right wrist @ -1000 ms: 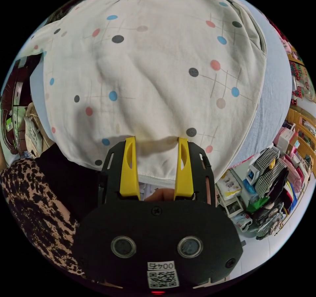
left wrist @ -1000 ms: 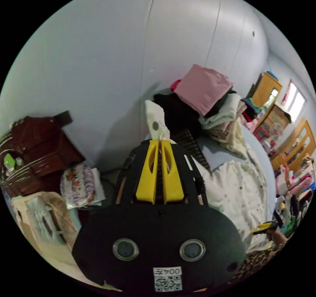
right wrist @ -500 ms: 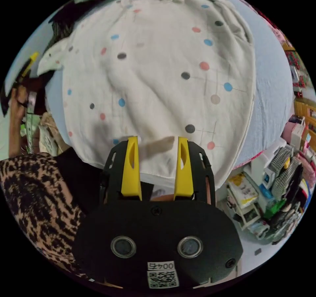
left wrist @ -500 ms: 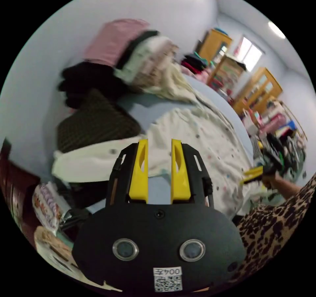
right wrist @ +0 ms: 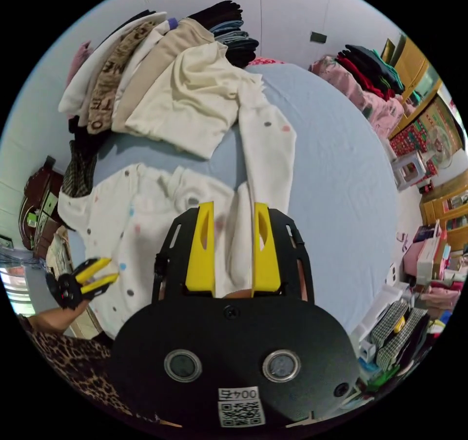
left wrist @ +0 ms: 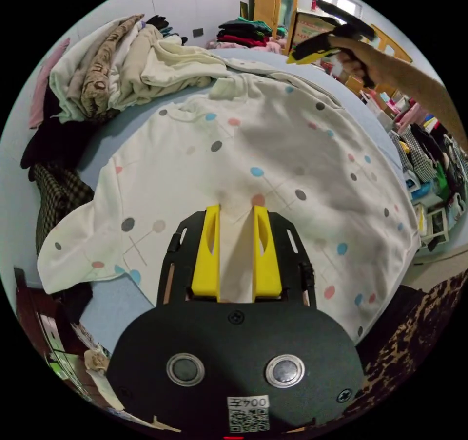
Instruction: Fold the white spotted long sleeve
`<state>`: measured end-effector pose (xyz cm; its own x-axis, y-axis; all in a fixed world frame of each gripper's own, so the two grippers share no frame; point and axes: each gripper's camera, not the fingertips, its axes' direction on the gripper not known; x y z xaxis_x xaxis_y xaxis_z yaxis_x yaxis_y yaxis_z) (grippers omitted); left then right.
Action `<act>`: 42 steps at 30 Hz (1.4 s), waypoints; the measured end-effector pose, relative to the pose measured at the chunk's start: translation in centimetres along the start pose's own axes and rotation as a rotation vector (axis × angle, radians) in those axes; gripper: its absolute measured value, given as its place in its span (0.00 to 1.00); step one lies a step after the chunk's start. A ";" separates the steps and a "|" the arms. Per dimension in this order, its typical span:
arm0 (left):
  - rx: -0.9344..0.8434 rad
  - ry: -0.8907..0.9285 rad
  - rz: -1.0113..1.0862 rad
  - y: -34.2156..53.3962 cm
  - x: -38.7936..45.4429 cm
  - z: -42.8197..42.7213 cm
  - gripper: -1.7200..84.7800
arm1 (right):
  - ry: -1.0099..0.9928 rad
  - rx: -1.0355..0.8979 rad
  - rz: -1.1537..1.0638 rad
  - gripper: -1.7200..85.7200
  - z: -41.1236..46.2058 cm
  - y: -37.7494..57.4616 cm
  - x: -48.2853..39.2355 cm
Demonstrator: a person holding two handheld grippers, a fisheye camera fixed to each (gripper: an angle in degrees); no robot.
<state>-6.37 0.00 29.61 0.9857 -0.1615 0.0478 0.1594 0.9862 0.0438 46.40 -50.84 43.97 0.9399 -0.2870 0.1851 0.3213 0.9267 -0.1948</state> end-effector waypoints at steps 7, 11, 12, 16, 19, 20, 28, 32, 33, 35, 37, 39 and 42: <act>0.017 0.079 -0.126 -2.0 -0.3 1.8 0.10 | 0.052 -0.117 -0.021 0.18 4.0 -6.7 4.6; -0.002 0.155 -0.197 -3.6 -1.1 3.0 0.06 | 0.087 -0.144 -0.010 0.14 4.2 -6.9 7.2; -0.012 0.166 -0.202 -4.2 -1.1 3.2 0.05 | 0.087 -0.142 -0.022 0.13 3.8 -6.6 7.8; -0.041 0.156 -0.183 -5.9 -0.3 3.8 0.04 | 0.017 -0.059 0.037 0.06 1.1 -5.1 11.3; -0.054 0.151 -0.182 -7.2 0.3 4.2 0.03 | -0.040 0.079 0.202 0.05 -3.6 -2.4 17.4; -0.056 0.159 -0.187 -7.7 0.4 4.4 0.03 | -0.034 0.127 0.265 0.05 -5.7 -0.9 20.5; -0.077 0.176 -0.179 -10.7 1.2 4.8 0.03 | -0.048 0.075 0.765 0.10 -11.3 16.2 40.5; -0.084 0.180 -0.192 -12.1 1.5 4.8 0.03 | -0.111 0.153 0.786 0.12 -12.2 25.3 41.6; -0.088 0.177 -0.190 -12.5 1.7 4.7 0.03 | -0.127 0.172 0.746 0.11 -12.2 26.8 40.5; -0.098 0.169 -0.192 -13.2 1.9 4.5 0.03 | -0.175 0.191 0.659 0.11 -11.7 28.2 38.1; -0.115 0.169 -0.198 -14.0 2.1 4.3 0.03 | -0.244 0.179 0.569 0.11 -10.6 28.9 35.5; -0.152 0.169 -0.235 -15.1 2.1 4.1 0.03 | -0.313 0.151 0.523 0.11 -9.1 30.0 32.6; -0.264 0.219 -0.403 -16.7 1.1 3.6 0.03 | -0.401 0.153 0.514 0.10 -8.4 31.8 30.4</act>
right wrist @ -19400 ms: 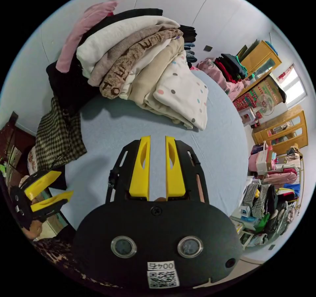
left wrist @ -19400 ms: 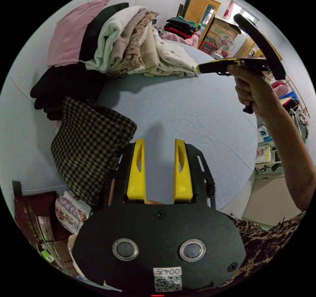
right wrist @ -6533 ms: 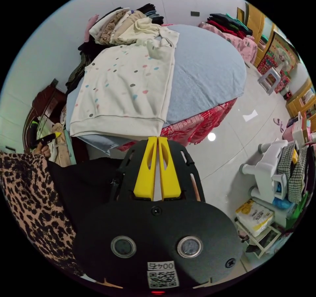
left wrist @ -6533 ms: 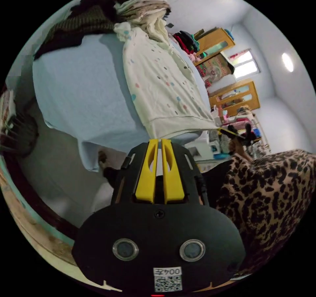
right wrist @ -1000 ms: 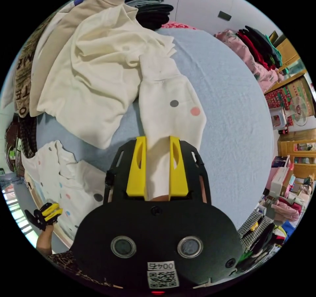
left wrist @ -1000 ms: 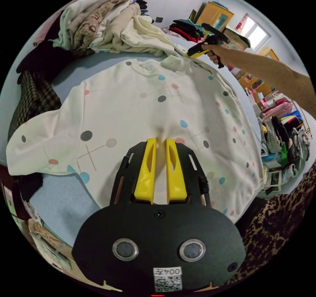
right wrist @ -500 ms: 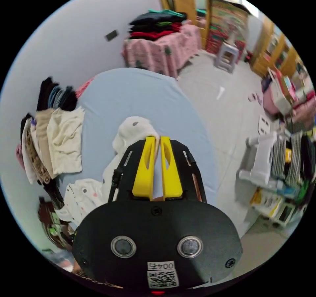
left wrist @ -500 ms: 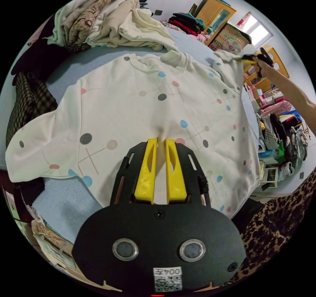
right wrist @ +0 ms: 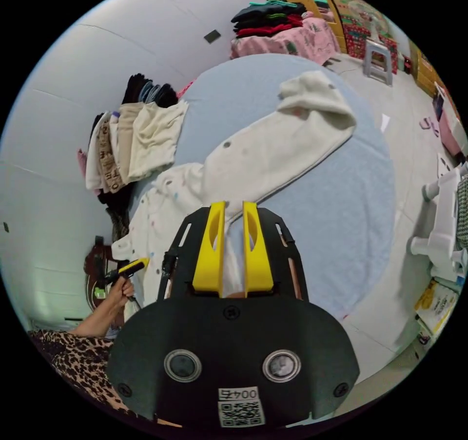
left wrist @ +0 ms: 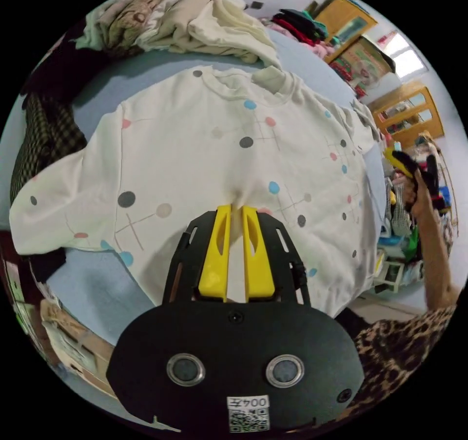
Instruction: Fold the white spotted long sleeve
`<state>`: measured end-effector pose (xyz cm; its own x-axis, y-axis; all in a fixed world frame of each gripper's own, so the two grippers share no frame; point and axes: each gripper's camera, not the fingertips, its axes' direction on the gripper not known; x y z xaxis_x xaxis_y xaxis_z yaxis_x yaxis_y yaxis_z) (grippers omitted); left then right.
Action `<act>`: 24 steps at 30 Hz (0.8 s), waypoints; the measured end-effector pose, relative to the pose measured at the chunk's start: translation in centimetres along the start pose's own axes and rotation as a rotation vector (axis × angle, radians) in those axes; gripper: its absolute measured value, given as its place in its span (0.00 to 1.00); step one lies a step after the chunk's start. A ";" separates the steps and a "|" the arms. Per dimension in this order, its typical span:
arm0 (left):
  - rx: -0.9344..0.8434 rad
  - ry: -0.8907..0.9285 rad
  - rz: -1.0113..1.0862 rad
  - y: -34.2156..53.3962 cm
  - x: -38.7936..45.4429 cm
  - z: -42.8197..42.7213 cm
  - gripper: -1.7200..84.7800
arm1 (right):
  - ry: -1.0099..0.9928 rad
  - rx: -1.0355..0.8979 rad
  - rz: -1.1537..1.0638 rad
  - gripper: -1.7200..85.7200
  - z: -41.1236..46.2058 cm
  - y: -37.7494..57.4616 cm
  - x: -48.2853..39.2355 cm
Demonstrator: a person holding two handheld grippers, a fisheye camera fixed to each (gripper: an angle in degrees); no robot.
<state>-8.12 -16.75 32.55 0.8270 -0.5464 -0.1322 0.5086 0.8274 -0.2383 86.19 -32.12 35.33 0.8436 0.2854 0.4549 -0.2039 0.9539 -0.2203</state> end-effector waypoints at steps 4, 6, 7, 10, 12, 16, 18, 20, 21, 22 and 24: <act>-0.065 0.134 -0.174 -0.9 0.8 -5.6 0.03 | -0.069 -0.018 0.034 0.09 -0.5 2.9 0.2; -0.032 0.351 -0.165 -1.3 2.8 -12.4 0.04 | -0.097 -0.051 0.056 0.09 -0.7 4.4 0.7; -0.014 0.393 -0.153 -1.3 3.5 -14.2 0.04 | -0.102 -0.051 0.062 0.09 -0.8 4.8 0.8; 0.058 0.404 -0.129 -1.0 7.9 -24.1 0.06 | -0.133 -0.041 0.087 0.09 -1.4 6.3 1.4; 0.134 0.315 -0.086 0.5 12.4 -31.6 0.04 | -0.149 -0.031 0.091 0.09 -1.8 7.1 1.7; 0.299 0.256 0.078 4.2 18.6 -40.2 0.03 | -0.150 -0.031 0.085 0.09 -1.9 7.8 1.7; 0.343 0.280 0.143 6.1 20.7 -43.2 0.03 | -0.151 -0.031 0.080 0.09 -1.8 8.0 1.7; 0.368 0.332 0.179 7.2 21.4 -44.7 0.03 | -0.150 -0.028 0.073 0.09 -1.7 8.1 1.6; 0.398 0.349 0.196 7.9 21.7 -45.6 0.03 | -0.146 -0.029 0.067 0.09 -1.6 8.2 1.5; 0.415 0.352 0.203 8.2 21.8 -46.0 0.03 | -0.144 -0.029 0.065 0.09 -1.6 8.2 1.5; 0.463 0.352 0.202 9.0 21.7 -47.1 0.03 | -0.143 -0.023 0.059 0.09 -1.5 8.4 1.4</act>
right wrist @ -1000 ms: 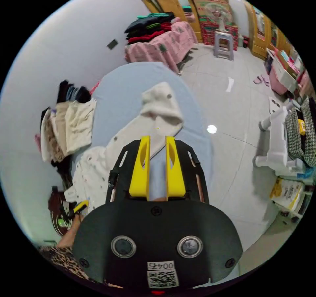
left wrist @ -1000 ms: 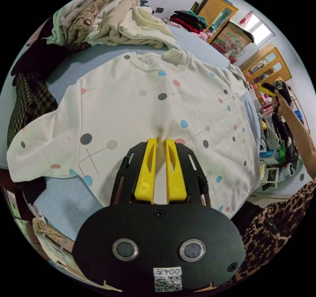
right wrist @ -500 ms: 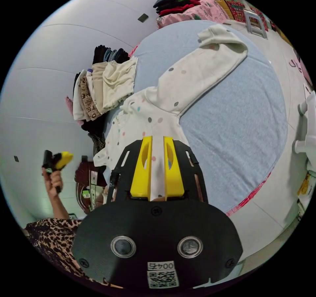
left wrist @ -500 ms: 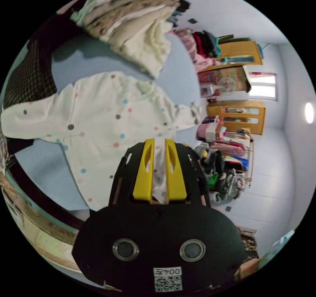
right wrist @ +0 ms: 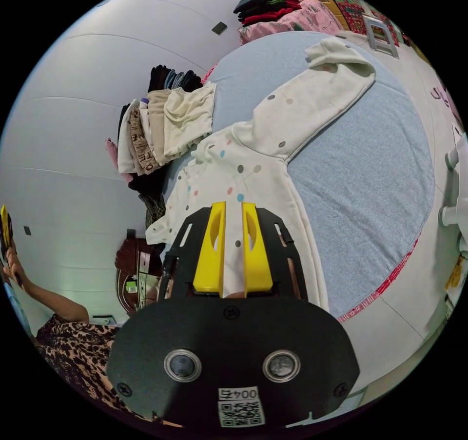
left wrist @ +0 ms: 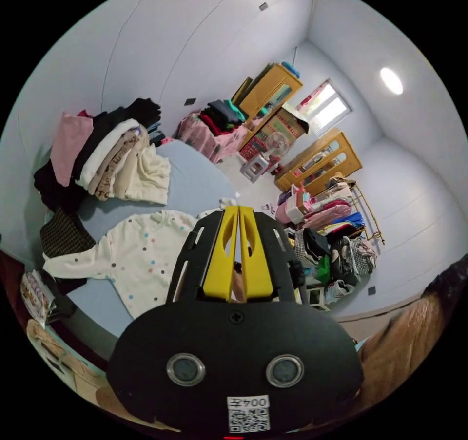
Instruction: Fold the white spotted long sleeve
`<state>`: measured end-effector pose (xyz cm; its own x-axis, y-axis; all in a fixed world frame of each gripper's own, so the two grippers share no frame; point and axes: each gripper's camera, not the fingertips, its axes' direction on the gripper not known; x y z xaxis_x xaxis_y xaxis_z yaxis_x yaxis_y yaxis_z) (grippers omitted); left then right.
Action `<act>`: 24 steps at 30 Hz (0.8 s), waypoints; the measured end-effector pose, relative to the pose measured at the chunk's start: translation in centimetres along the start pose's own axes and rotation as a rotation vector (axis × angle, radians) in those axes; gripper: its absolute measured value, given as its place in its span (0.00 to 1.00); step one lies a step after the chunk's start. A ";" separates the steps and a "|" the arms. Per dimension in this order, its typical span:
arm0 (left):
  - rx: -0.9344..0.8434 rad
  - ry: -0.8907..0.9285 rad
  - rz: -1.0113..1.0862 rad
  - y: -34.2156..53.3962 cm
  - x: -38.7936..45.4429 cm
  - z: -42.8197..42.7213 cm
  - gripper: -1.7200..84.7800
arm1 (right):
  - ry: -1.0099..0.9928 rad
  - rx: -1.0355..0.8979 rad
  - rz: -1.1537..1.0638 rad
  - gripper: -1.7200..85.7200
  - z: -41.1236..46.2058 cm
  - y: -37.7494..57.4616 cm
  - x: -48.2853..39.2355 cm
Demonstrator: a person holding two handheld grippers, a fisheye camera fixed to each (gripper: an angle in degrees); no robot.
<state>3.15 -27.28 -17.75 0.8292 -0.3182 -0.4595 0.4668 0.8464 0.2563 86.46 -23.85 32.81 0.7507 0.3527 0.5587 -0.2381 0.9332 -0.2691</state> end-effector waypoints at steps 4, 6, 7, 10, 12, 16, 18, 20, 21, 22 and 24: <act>-0.007 0.026 0.000 0.2 0.4 -0.8 0.03 | 0.005 0.002 -0.003 0.09 0.1 0.3 0.0; -0.012 0.017 0.011 0.6 0.9 -1.4 0.03 | 0.009 0.000 0.000 0.09 0.3 0.6 0.1; -0.011 0.017 0.012 0.7 0.9 -1.6 0.03 | 0.011 -0.001 0.000 0.09 0.3 0.6 0.1; 0.011 0.044 0.004 1.5 0.4 -2.9 0.03 | 0.017 0.002 0.005 0.09 0.5 0.8 0.2; 0.050 0.070 0.014 1.7 0.2 -3.9 0.03 | 0.024 0.001 0.004 0.09 0.7 0.9 0.1; 0.035 0.071 0.013 1.5 0.3 -3.8 0.02 | 0.034 -0.014 0.006 0.09 1.4 0.8 0.0; 0.038 0.051 0.014 1.8 0.3 -3.8 0.02 | 0.040 -0.018 0.005 0.09 1.8 0.8 -0.1; 0.061 0.065 0.014 2.1 -0.1 -4.2 0.02 | 0.042 -0.018 0.004 0.09 2.1 0.8 -0.2; 0.082 0.083 0.017 2.2 -0.3 -4.4 0.02 | 0.047 -0.019 0.004 0.09 2.3 0.7 -0.2; 0.090 0.085 0.019 2.2 -0.3 -4.3 0.02 | 0.050 -0.019 0.003 0.10 2.4 0.7 -0.2; 0.079 0.034 0.024 1.9 -0.4 -3.6 0.02 | 0.060 -0.030 0.001 0.10 2.9 0.6 -0.1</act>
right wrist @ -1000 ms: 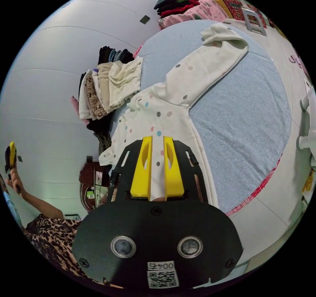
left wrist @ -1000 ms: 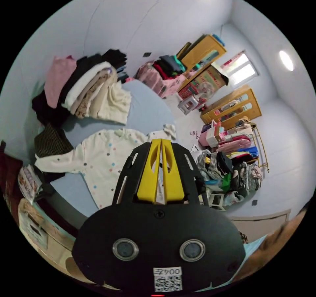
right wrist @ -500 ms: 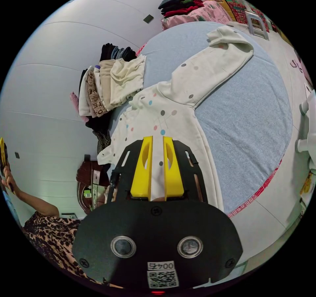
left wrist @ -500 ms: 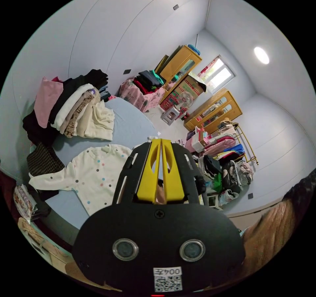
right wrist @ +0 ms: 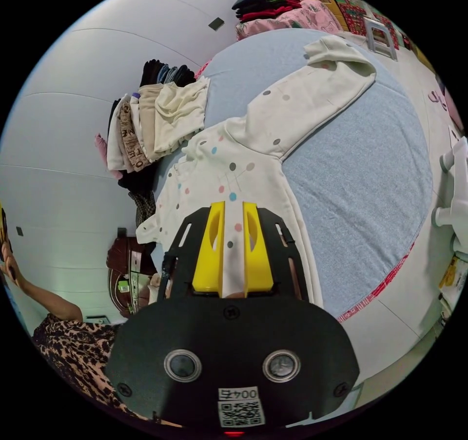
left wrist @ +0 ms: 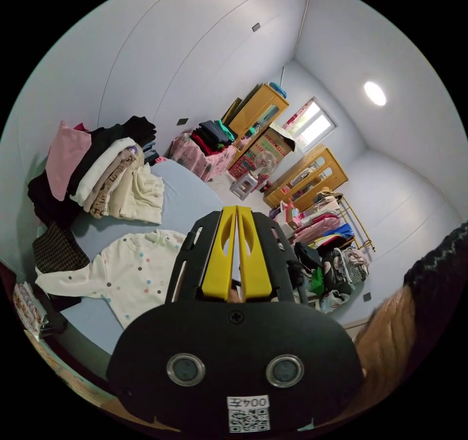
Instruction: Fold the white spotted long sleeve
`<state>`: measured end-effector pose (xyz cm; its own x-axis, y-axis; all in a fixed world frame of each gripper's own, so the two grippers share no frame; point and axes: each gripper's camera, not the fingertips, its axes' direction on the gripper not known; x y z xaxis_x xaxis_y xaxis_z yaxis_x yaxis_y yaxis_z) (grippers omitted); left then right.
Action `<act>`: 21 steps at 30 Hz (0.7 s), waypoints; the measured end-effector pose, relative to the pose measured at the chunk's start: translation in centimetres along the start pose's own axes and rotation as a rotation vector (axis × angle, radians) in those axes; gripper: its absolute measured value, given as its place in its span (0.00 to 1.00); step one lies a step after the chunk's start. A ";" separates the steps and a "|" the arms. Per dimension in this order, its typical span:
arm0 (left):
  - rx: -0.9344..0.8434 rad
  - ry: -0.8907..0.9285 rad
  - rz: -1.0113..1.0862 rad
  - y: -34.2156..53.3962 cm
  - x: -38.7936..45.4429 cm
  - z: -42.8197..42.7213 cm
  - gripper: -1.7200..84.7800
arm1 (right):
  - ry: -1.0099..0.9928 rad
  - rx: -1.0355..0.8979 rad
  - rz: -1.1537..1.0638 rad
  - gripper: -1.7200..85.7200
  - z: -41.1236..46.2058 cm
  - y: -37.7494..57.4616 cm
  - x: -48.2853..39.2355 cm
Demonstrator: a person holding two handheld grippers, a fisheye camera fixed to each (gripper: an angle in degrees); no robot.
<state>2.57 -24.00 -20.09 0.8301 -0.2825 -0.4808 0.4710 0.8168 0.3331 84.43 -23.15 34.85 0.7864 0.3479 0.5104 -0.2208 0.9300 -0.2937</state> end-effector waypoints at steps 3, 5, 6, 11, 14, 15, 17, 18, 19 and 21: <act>0.043 -0.178 0.027 0.6 -1.7 2.0 0.03 | 0.010 -0.009 -0.008 0.12 0.6 -0.3 -0.1; 0.029 -0.246 0.019 1.7 -4.6 4.2 0.03 | 0.006 -0.013 -0.013 0.12 1.0 -0.7 -0.2; -0.002 -0.278 -0.004 2.7 -7.2 6.1 0.03 | 0.006 -0.010 -0.020 0.12 1.3 -1.1 -0.4; -0.118 -0.342 -0.097 9.5 -19.1 12.9 0.03 | 0.058 -0.020 -0.148 0.12 3.1 -4.4 -3.4; -0.233 -0.452 -0.170 14.2 -25.6 16.5 0.03 | 0.135 -0.048 -0.274 0.13 5.4 -7.3 -6.5; -0.289 -0.475 -0.185 16.1 -27.7 17.8 0.03 | 0.168 -0.056 -0.318 0.13 6.4 -8.5 -7.6; -0.313 -0.390 -0.174 19.2 -30.2 19.1 0.03 | 0.212 -0.058 -0.372 0.13 7.9 -10.1 -9.3; -0.330 -0.361 -0.198 21.0 -31.8 19.7 0.03 | 0.235 -0.061 -0.399 0.13 8.9 -11.0 -10.3; -0.345 -0.372 -0.218 21.9 -32.5 20.1 0.03 | 0.247 -0.065 -0.412 0.13 9.4 -11.4 -10.8; -0.411 -0.434 -0.256 24.7 -34.6 21.3 0.03 | 0.305 -0.083 -0.460 0.13 11.3 -12.5 -12.5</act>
<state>-8.17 -4.74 22.06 0.7927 -0.6007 -0.1039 0.5884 0.7984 -0.1276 70.89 -37.75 41.25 0.9248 -0.1534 0.3481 0.2215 0.9611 -0.1650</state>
